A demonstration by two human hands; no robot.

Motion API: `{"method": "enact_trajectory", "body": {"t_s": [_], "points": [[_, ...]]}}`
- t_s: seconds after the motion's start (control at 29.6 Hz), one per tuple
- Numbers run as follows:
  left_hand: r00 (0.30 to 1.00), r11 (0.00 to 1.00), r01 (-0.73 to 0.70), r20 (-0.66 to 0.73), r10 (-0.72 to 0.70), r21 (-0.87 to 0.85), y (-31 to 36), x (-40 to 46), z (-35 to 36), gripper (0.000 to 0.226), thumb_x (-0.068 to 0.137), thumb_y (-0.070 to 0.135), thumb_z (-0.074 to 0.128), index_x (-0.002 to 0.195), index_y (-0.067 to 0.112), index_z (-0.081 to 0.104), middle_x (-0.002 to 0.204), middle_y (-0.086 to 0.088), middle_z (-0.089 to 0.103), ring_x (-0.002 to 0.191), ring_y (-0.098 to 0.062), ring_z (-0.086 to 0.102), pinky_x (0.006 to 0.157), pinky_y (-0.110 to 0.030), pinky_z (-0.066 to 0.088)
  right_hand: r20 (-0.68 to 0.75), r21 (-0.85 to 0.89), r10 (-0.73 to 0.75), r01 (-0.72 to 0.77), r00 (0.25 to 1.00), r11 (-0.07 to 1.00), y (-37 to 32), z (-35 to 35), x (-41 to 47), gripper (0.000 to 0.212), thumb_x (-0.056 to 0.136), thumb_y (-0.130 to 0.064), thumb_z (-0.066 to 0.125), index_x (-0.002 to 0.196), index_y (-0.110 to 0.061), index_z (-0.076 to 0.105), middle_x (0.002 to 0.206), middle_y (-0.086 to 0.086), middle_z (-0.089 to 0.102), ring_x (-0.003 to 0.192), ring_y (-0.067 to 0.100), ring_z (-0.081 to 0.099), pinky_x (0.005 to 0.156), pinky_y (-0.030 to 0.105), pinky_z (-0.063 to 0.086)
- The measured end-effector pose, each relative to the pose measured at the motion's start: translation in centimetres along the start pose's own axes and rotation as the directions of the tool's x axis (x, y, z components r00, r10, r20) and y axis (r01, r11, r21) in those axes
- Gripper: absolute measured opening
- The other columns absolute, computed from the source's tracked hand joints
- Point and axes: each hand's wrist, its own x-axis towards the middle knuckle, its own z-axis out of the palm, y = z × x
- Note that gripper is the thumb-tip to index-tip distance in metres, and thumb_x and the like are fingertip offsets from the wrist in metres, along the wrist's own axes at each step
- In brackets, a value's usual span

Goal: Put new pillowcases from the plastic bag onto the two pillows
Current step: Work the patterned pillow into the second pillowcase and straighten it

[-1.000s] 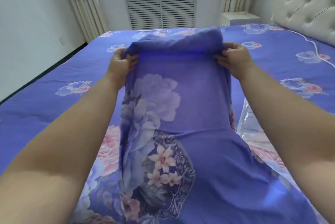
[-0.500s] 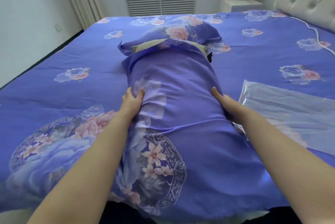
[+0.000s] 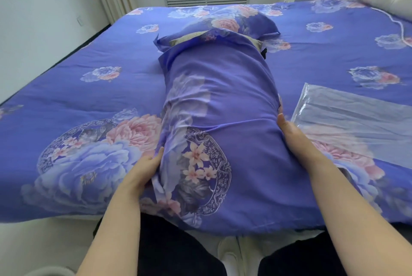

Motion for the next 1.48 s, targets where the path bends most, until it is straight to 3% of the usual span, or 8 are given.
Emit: {"method": "enact_trajectory", "body": {"t_s": [0.17,0.3,0.44,0.71,0.81,0.94,1.11,1.48], "points": [[0.996,0.919,-0.093,-0.020,0.092,-0.384,-2.5,-1.4,-0.3,0.018,0.095,0.019,0.052,0.092,0.007,0.066,0.078,-0.014,0.068,0.060,-0.020,0.067,0.053,-0.026,0.054,0.033,-0.028,0.034,-0.033,0.999,0.999,0.1,0.3,-1.0,0.057,0.090,-0.069,0.022,0.143,-0.048,0.025,0.144,-0.004,0.039,0.131,0.011,0.031,0.107,0.029,0.022],[0.983,0.984,-0.013,-0.180,-0.019,-0.176,-2.3,-1.7,1.7,0.037,0.100,0.038,0.039,0.110,0.008,0.059,0.083,-0.015,0.062,0.073,-0.030,0.060,0.069,-0.042,0.053,-0.018,-0.100,0.143,-0.145,0.989,0.984,1.4,0.9,-1.3,0.081,0.084,-0.076,0.022,0.144,-0.024,0.037,0.148,0.009,0.038,0.139,0.025,0.030,0.113,0.037,0.018],[0.965,0.904,0.167,0.251,-0.069,-0.393,-3.0,-4.0,2.0,0.065,0.094,0.059,0.030,0.106,0.008,0.068,0.051,-0.010,0.062,0.040,-0.025,0.058,0.044,-0.029,0.046,-0.017,-0.168,0.094,-0.095,0.995,0.981,2.5,0.3,-2.9,0.079,0.083,-0.076,0.025,0.144,-0.026,0.036,0.149,0.003,0.038,0.138,0.022,0.031,0.112,0.032,0.018],[0.927,0.833,0.116,0.361,0.105,-0.540,-4.7,-6.0,0.5,0.045,0.091,0.030,0.054,0.122,-0.002,0.058,0.114,-0.023,0.065,0.104,-0.034,0.065,0.090,-0.047,0.052,0.334,-0.007,0.247,-0.259,0.910,0.966,3.6,-2.2,-7.1,0.068,0.062,-0.051,0.078,0.118,-0.014,0.062,0.100,0.000,0.073,0.091,0.016,0.070,0.073,0.028,0.056],[0.993,0.978,-0.113,-0.043,0.107,-0.176,-3.3,-6.2,-0.7,0.031,0.092,0.032,0.057,0.094,0.003,0.067,0.070,-0.009,0.070,0.058,-0.021,0.065,0.049,-0.023,0.050,0.220,-0.266,0.345,-0.284,0.913,0.921,4.2,-2.0,-8.3,0.054,0.079,-0.036,0.073,0.123,-0.009,0.058,0.111,0.007,0.068,0.102,0.022,0.063,0.086,0.031,0.048],[0.778,0.906,-0.255,-0.486,0.399,0.337,-2.9,-6.4,-0.9,0.023,0.090,0.033,0.060,0.101,0.013,0.063,0.090,-0.003,0.061,0.079,-0.022,0.057,0.070,-0.033,0.044,-0.107,-0.609,0.218,-0.238,0.970,0.757,3.1,-1.6,-8.1,0.043,0.086,-0.013,0.059,0.128,-0.009,0.049,0.126,0.018,0.056,0.114,0.032,0.053,0.092,0.033,0.040],[0.670,0.748,-0.604,-0.332,0.664,0.276,-1.7,-6.6,1.6,0.020,0.086,0.037,0.064,0.104,0.027,0.059,0.106,0.003,0.063,0.091,-0.015,0.060,0.080,-0.032,0.047,-0.258,-0.178,-0.288,0.248,0.922,0.952,0.3,-0.4,-6.8,0.037,0.091,-0.015,0.056,0.128,-0.019,0.054,0.123,0.004,0.051,0.109,0.021,0.055,0.097,0.032,0.043],[0.711,0.704,-0.572,-0.172,0.681,0.422,0.4,-5.6,0.1,0.021,0.087,0.016,0.065,0.073,0.022,0.050,0.086,-0.003,0.055,0.075,-0.018,0.053,0.065,-0.023,0.037,-0.228,-0.255,-0.429,0.372,0.874,0.893,-0.4,0.1,-4.8,0.008,0.083,-0.018,0.067,0.080,-0.022,0.061,0.092,-0.003,0.061,0.081,0.008,0.058,0.072,0.012,0.041]]}}
